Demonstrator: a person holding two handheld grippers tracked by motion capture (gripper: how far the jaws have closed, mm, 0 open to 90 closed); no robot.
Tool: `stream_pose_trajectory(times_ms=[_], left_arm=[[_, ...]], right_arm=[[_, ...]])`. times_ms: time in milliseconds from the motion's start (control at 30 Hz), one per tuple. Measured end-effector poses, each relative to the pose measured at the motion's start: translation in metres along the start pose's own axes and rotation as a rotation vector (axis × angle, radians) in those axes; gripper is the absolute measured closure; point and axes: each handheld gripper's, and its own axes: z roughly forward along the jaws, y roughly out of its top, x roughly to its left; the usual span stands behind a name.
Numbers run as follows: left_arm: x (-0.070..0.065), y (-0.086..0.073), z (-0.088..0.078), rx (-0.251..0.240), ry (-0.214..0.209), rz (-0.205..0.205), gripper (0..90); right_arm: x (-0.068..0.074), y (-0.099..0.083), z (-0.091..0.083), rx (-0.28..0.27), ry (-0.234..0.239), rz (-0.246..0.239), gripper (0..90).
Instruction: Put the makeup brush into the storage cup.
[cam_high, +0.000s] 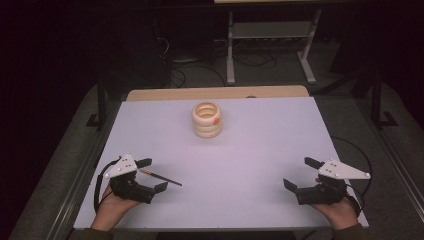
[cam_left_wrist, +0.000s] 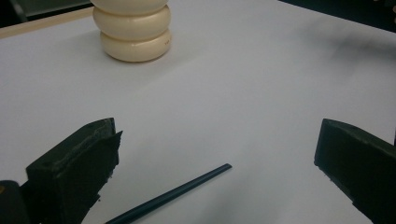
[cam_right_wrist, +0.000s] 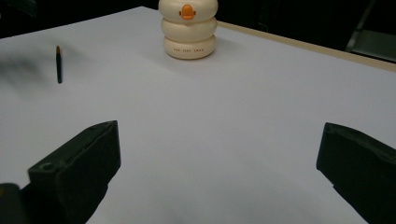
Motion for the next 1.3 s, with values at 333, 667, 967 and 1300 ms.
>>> stream_pose_trajectory(times_ms=[333,667,967,1300], left_arm=[[-0.0010,0.0012,-0.0028,-0.007,0.007,-0.010,0.0],[0.0008,0.0010,-0.0048,-0.004,0.016,-0.009,0.0],[0.0021,0.0031,-0.0026,-0.001,0.021,-0.004,0.0],[0.0035,0.0077,-0.0002,-0.007,0.024,-0.011,0.0]], right_arm=[[0.0000,0.0008,0.0007,-0.003,0.001,-0.006,0.0],[0.0005,-0.0004,0.0021,-0.008,0.005,-0.013,0.0],[0.0002,0.0001,0.0016,-0.010,0.004,-0.009,0.0],[0.0001,0.0001,0.0012,-0.013,0.003,-0.001,0.0]])
